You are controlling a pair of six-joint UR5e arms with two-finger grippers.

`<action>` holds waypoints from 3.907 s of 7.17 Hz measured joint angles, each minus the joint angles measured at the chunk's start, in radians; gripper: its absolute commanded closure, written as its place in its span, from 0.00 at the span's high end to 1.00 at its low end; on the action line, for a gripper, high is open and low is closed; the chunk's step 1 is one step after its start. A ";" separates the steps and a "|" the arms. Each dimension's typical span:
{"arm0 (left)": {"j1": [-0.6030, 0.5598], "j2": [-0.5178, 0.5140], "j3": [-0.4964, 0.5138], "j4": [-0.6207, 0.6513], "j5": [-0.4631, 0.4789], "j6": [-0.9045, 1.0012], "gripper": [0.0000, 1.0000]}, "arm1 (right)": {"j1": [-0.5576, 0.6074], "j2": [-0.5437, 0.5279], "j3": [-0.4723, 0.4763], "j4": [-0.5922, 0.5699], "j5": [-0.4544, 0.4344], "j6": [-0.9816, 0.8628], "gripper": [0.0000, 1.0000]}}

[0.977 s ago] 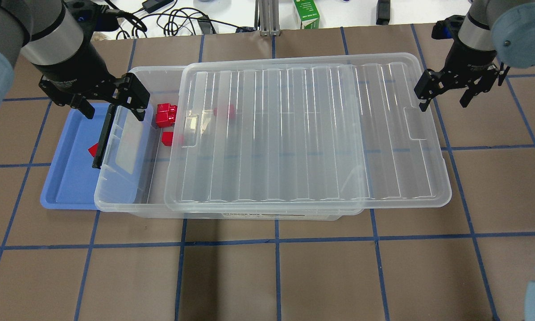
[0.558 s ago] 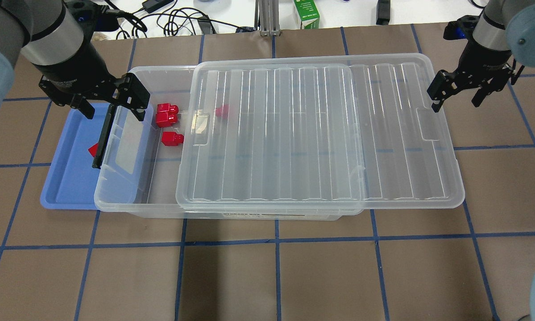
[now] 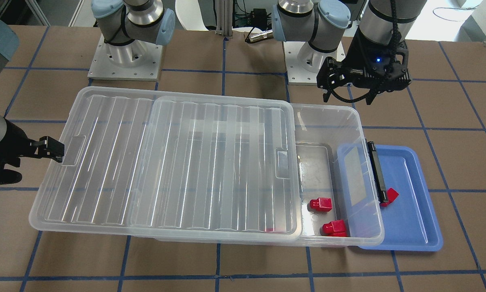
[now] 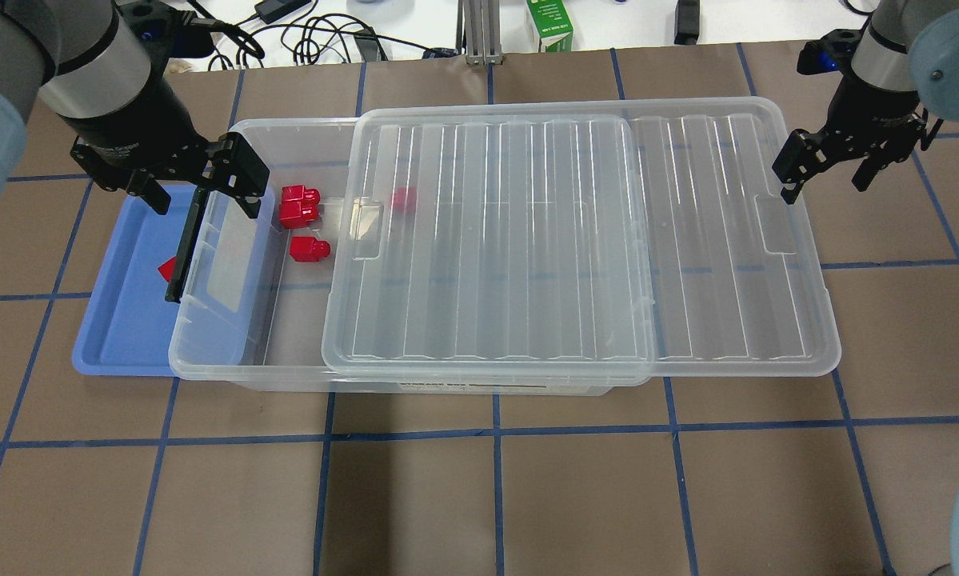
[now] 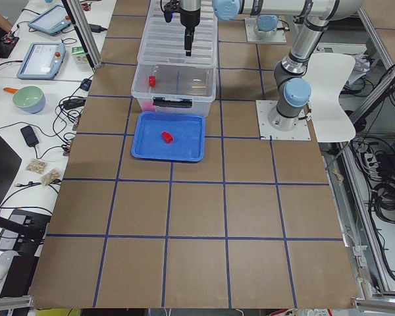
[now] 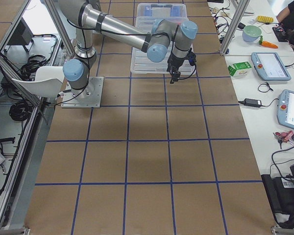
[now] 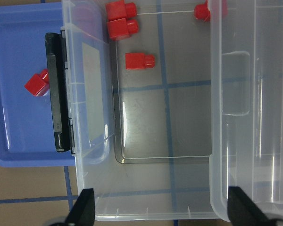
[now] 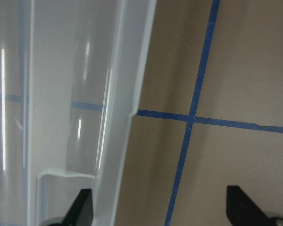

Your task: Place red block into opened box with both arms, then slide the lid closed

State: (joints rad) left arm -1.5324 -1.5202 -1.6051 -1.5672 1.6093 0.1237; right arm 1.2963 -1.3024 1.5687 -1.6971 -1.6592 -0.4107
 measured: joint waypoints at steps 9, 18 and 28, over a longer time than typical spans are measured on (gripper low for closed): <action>0.467 -0.094 -0.015 0.024 -0.106 0.777 1.00 | 0.015 -0.211 -0.017 0.119 0.118 0.050 1.00; 0.486 -0.461 -0.096 0.470 -0.115 1.079 1.00 | 0.138 -0.275 0.006 0.190 0.073 0.234 1.00; 0.446 -0.564 -0.102 0.522 -0.118 1.066 0.00 | 0.138 -0.293 0.008 0.190 0.024 0.234 1.00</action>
State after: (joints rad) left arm -1.0861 -2.0841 -1.7075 -1.0448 1.4910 1.1899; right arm 1.4343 -1.5949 1.5768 -1.5071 -1.6354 -0.1764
